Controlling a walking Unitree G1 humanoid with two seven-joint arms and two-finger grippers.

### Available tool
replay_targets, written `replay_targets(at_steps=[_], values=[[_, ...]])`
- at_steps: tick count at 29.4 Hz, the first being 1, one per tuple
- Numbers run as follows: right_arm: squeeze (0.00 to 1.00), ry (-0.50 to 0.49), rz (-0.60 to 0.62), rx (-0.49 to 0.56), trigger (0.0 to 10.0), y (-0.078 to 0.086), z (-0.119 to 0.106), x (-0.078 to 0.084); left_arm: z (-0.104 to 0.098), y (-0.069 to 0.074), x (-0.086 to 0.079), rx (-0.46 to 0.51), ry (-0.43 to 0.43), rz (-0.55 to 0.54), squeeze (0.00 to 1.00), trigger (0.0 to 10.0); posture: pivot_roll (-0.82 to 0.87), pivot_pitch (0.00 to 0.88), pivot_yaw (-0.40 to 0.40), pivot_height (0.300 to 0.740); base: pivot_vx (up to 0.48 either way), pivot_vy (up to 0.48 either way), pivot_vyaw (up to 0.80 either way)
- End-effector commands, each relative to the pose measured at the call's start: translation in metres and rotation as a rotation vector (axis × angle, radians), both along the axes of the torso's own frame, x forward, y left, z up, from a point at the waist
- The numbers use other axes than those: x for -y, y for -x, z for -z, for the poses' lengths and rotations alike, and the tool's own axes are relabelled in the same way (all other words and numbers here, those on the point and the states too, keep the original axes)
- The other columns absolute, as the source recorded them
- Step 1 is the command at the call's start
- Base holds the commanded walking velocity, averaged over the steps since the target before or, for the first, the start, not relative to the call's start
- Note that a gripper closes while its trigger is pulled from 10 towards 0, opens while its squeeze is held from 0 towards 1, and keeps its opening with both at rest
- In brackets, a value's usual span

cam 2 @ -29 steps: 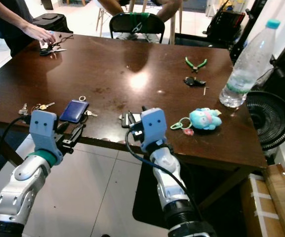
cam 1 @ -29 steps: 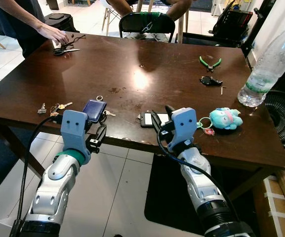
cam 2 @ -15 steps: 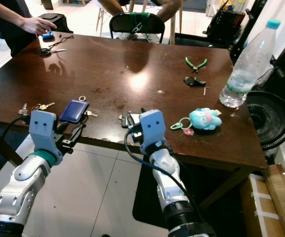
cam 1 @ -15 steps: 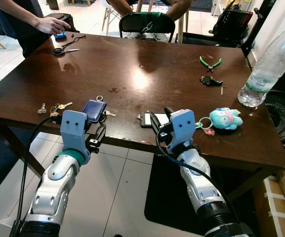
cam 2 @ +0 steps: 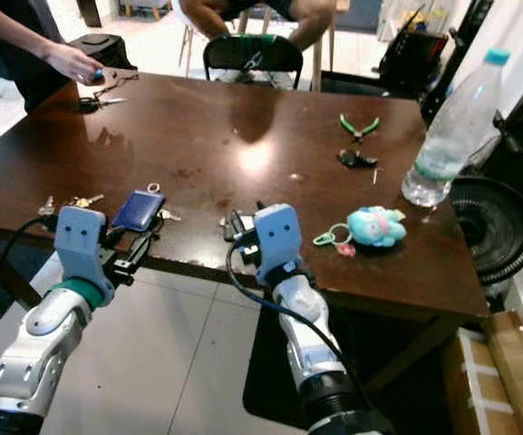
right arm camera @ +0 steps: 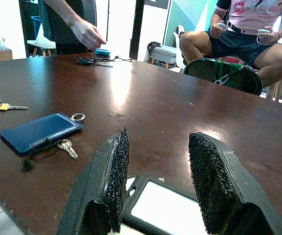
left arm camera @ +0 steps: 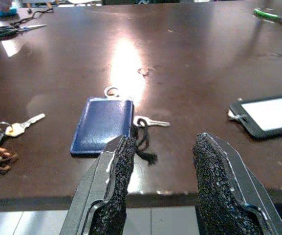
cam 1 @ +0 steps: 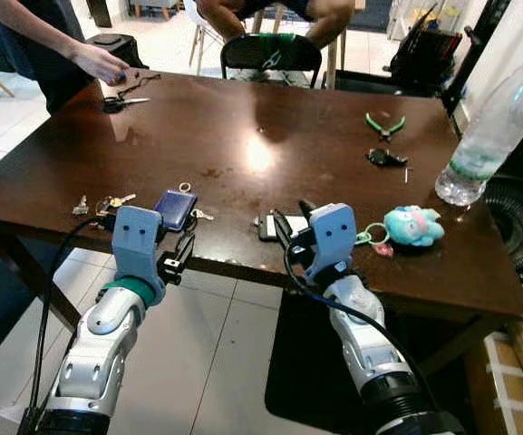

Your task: Hang keys on a hook

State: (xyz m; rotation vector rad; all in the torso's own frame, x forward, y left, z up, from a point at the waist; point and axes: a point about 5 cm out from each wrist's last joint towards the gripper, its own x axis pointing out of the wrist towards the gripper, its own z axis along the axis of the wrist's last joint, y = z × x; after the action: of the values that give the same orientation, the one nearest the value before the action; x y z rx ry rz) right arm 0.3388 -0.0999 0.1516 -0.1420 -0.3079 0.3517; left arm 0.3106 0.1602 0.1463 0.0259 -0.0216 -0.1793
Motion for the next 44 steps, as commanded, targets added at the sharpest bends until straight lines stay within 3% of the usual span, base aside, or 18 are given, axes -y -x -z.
replay_targets(at_steps=[1,21,44], values=[[0.0,0.002,-0.002,-0.021,10.0,0.002,0.0045,0.0001,0.0049,0.0014,-0.0025,-0.021,-0.005,-0.009,0.0,10.0,-0.01,0.056,0.079,0.74,0.412,0.0,0.0],[0.0,-0.002,-0.006,-0.044,10.0,0.0023,0.0077,-0.001,0.0065,0.0024,-0.0028,-0.026,-0.008,-0.015,0.0,10.0,-0.01,0.049,0.079,0.74,0.359,0.0,-0.48],[0.0,0.003,-0.016,-0.038,10.0,0.0006,0.0036,-0.0024,0.0049,0.0016,-0.0025,-0.024,-0.008,-0.019,0.0,10.0,-0.01,0.059,0.08,0.74,0.0,0.0,0.0]])
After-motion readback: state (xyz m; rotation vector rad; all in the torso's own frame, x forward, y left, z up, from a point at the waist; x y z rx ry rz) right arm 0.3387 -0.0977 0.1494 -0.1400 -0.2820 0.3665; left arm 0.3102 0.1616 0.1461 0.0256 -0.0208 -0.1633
